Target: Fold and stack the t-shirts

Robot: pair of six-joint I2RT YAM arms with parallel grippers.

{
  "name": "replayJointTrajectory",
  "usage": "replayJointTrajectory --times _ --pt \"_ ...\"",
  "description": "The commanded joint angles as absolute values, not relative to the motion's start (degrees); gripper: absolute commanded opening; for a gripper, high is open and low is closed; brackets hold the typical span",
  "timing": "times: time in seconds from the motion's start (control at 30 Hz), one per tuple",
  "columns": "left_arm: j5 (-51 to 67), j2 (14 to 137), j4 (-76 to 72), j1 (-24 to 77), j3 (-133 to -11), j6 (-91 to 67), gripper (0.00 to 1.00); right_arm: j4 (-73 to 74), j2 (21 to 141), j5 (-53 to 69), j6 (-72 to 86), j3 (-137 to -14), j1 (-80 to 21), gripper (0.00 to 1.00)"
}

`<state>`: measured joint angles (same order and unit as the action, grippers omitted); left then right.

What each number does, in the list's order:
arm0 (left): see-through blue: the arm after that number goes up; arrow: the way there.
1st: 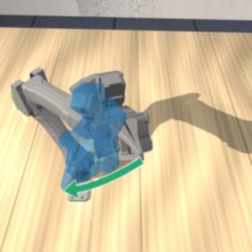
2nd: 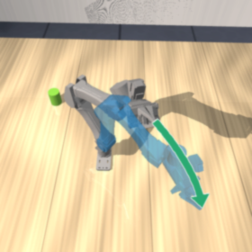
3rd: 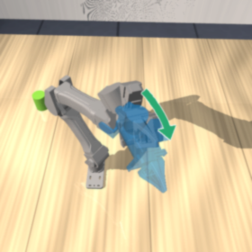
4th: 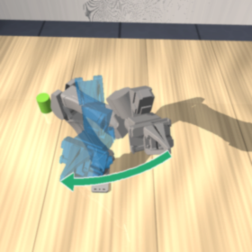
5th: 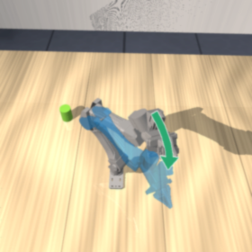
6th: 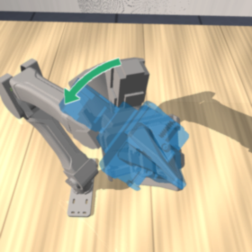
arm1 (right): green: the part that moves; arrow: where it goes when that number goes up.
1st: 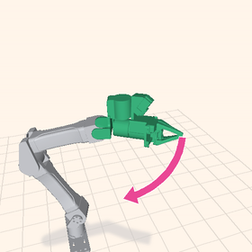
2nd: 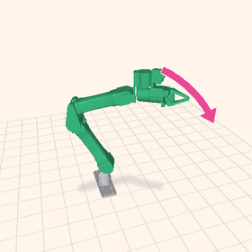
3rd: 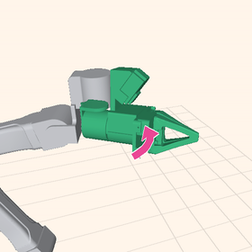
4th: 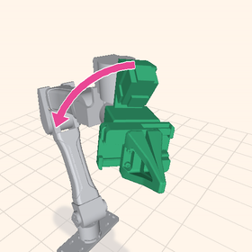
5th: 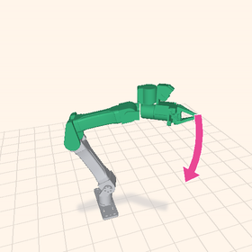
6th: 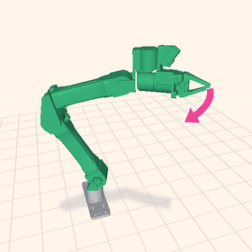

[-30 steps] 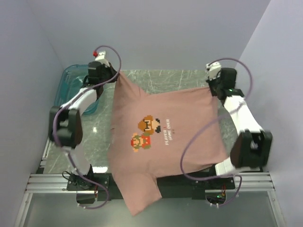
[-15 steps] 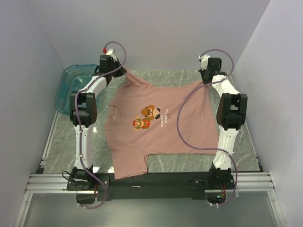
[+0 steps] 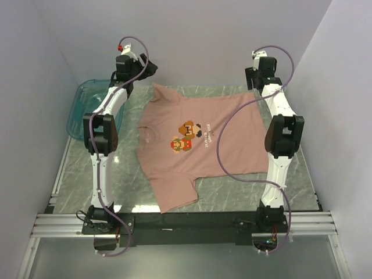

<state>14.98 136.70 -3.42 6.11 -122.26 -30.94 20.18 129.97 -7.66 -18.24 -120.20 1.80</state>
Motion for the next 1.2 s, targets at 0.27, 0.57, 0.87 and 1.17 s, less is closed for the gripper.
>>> replayJointTrajectory --times 0.27,0.57,0.87,1.17 --pt "20.0 100.6 -8.4 5.0 -91.0 -26.0 0.99 43.0 100.7 47.8 -35.8 -88.7 1.7 0.76" --pt "35.0 78.0 -2.9 0.4 -59.2 -35.7 0.96 40.6 83.0 50.0 -47.0 -61.8 0.8 0.76" --pt "28.6 63.1 10.7 6.8 -46.1 -25.7 0.89 31.4 72.3 42.7 -38.8 -53.9 0.8 0.77" --pt "20.8 60.4 12.9 9.4 -44.6 -22.8 0.89 33.3 71.9 42.1 -40.0 -53.3 0.9 0.77"
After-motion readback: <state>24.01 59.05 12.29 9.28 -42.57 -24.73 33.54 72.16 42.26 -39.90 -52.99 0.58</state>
